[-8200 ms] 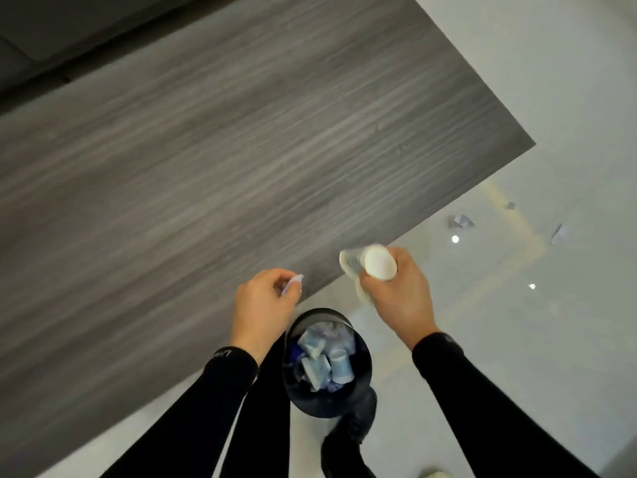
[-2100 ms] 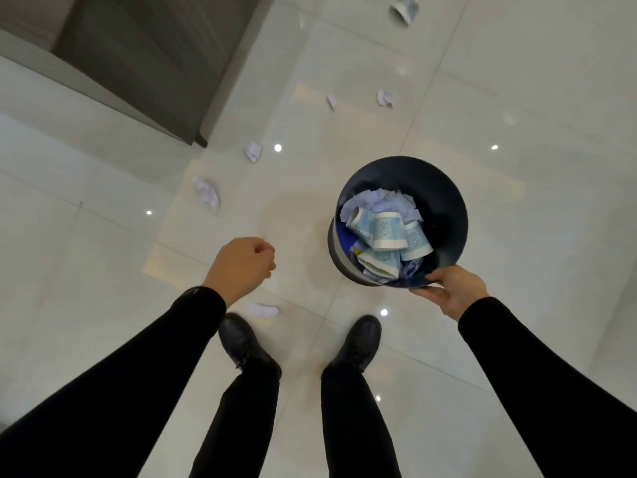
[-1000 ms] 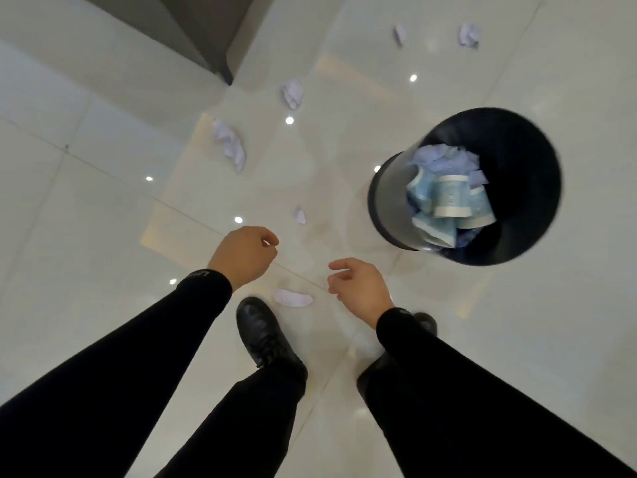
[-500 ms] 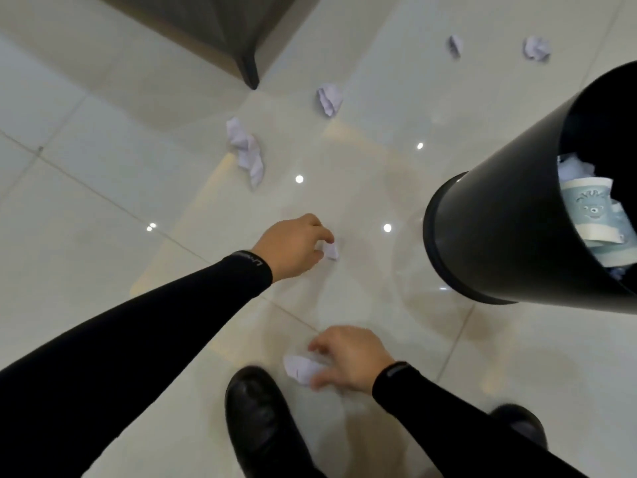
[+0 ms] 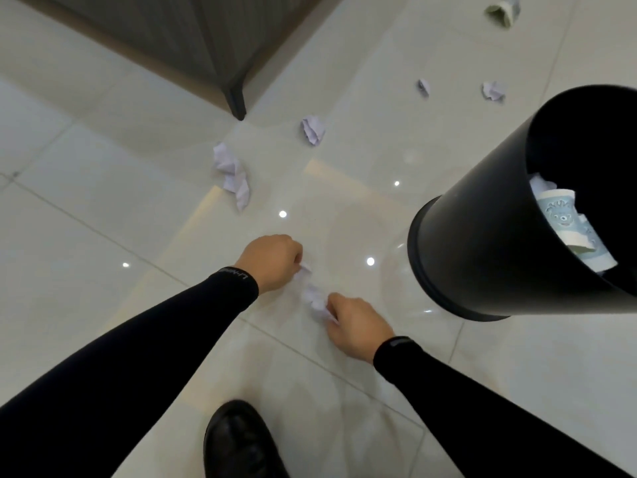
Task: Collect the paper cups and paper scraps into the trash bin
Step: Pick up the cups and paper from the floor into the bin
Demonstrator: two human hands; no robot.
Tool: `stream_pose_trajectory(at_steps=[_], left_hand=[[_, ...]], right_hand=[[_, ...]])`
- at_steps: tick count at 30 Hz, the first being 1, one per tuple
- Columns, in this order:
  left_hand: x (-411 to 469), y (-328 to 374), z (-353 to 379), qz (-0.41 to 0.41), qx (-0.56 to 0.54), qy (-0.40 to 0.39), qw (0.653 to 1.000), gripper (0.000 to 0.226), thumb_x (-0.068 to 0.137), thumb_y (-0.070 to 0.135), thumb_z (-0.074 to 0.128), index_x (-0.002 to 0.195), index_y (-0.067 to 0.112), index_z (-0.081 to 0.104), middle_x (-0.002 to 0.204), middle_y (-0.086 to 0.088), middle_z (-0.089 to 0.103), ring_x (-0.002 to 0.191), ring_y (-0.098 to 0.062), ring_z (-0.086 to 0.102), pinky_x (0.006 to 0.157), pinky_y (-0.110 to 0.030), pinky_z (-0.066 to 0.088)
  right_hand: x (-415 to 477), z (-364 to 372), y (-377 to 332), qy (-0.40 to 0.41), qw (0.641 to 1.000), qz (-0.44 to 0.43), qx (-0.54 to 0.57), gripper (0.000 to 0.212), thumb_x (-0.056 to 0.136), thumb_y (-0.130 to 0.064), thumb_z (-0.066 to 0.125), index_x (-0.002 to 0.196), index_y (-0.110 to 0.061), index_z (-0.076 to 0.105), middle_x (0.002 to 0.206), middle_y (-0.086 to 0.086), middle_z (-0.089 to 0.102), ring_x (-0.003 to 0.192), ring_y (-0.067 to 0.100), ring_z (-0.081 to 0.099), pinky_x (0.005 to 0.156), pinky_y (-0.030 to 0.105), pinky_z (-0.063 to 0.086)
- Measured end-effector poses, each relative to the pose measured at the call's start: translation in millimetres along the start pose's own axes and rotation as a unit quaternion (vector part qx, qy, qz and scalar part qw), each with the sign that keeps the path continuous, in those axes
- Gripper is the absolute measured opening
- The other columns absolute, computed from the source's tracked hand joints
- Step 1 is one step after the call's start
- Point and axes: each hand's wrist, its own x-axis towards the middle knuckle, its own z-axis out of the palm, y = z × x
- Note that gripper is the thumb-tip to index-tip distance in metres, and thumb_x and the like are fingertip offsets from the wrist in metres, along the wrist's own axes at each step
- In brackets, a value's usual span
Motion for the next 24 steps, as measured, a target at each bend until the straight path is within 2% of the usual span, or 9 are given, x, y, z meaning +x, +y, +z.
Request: stream_pose_trajectory(at_steps=[3, 5, 7, 10, 12, 15, 20, 22, 24], left_hand=[[-3.5, -29.0, -19.2, -0.068, -0.066, 0.123, 0.988, 0.027, 0.090, 0.033, 0.055, 0.092, 0.009, 0.067, 0.100, -0.009, 0.063, 0.096, -0.027, 0.056, 0.072, -0.030, 0.036], [-4.2, -53.1, -35.6, -0.125, -0.111, 0.216, 0.962, 0.028, 0.085, 0.034, 0.062, 0.088, 0.009, 0.071, 0.111, -0.011, 0.063, 0.110, -0.029, 0.049, 0.087, -0.033, 0.038], [0.9, -72.4, -50.9, -0.178, -0.157, 0.252, 0.938, 0.024, 0.082, 0.032, 0.066, 0.088, 0.009, 0.072, 0.132, -0.012, 0.053, 0.129, -0.030, 0.036, 0.105, -0.035, 0.029], [21.0, -85.1, -64.7, -0.202, -0.207, 0.203, 0.936, 0.024, 0.081, 0.033, 0.068, 0.091, 0.012, 0.072, 0.154, -0.012, 0.026, 0.143, -0.030, 0.016, 0.116, -0.038, 0.018], [40.1, -87.9, -65.1, -0.181, -0.204, 0.178, 0.946, 0.026, 0.080, 0.037, 0.068, 0.089, 0.013, 0.072, 0.157, -0.009, 0.020, 0.143, -0.031, 0.018, 0.116, -0.039, 0.020], [65.5, -87.0, -58.1, -0.137, -0.156, 0.144, 0.968, 0.028, 0.084, 0.035, 0.065, 0.081, 0.009, 0.070, 0.153, -0.010, 0.027, 0.132, -0.032, 0.036, 0.108, -0.038, 0.034], [76.5, -68.2, -41.7, -0.119, 0.070, 0.038, 0.990, 0.034, 0.095, 0.030, 0.045, 0.114, 0.003, 0.054, 0.132, -0.014, 0.045, 0.115, -0.037, 0.046, 0.094, -0.038, 0.039], [71.9, -54.4, -47.2, -0.091, 0.081, 0.014, 0.992, 0.028, 0.095, 0.025, 0.044, 0.111, 0.004, 0.052, 0.122, -0.015, 0.051, 0.108, -0.034, 0.050, 0.086, -0.036, 0.041], [62.3, -40.8, -66.8, -0.062, 0.051, 0.020, 0.997, 0.019, 0.094, 0.026, 0.046, 0.096, 0.008, 0.052, 0.110, -0.016, 0.059, 0.092, -0.032, 0.054, 0.077, -0.036, 0.040]], right_hand=[[17.7, -16.1, -0.7, 0.014, 0.996, 0.038, 0.078, 0.006, 0.084, -0.014, 0.044, 0.090, -0.014, 0.042, 0.101, 0.021, 0.067, 0.093, 0.037, 0.065, 0.078, 0.040, 0.053], [27.6, -28.8, -3.9, 0.019, 0.992, 0.057, 0.112, 0.017, 0.083, -0.017, 0.043, 0.099, -0.012, 0.046, 0.102, 0.018, 0.067, 0.092, 0.036, 0.066, 0.083, 0.044, 0.054], [36.3, -42.8, -9.5, 0.030, 0.990, 0.066, 0.123, 0.024, 0.087, -0.023, 0.042, 0.105, -0.010, 0.050, 0.100, 0.014, 0.068, 0.090, 0.033, 0.067, 0.083, 0.045, 0.055], [47.5, -63.6, -21.4, 0.071, 0.983, 0.070, 0.152, 0.032, 0.089, -0.036, 0.040, 0.098, -0.008, 0.055, 0.094, 0.012, 0.069, 0.086, 0.031, 0.068, 0.080, 0.047, 0.056], [53.8, -77.3, -29.1, 0.093, 0.979, 0.076, 0.163, 0.040, 0.088, -0.042, 0.041, 0.092, -0.006, 0.056, 0.092, 0.012, 0.068, 0.086, 0.031, 0.068, 0.079, 0.048, 0.056], [59.4, -100.3, -39.8, 0.112, 0.978, 0.085, 0.153, 0.041, 0.088, -0.042, 0.043, 0.088, -0.003, 0.056, 0.092, 0.013, 0.068, 0.088, 0.031, 0.068, 0.080, 0.048, 0.056], [62.1, -152.9, -57.4, 0.136, 0.978, 0.084, 0.132, 0.026, 0.088, -0.023, 0.046, 0.086, -0.001, 0.059, 0.091, 0.018, 0.072, 0.086, 0.033, 0.069, 0.081, 0.043, 0.056], [61.3, -179.0, -64.8, 0.128, 0.980, 0.086, 0.126, 0.019, 0.087, -0.015, 0.050, 0.089, 0.001, 0.060, 0.090, 0.018, 0.074, 0.083, 0.030, 0.072, 0.081, 0.042, 0.057], [56.5, -209.0, -74.6, 0.120, 0.984, 0.080, 0.103, 0.020, 0.084, -0.003, 0.054, 0.101, 0.006, 0.058, 0.094, 0.022, 0.073, 0.085, 0.032, 0.072, 0.082, 0.045, 0.057]])
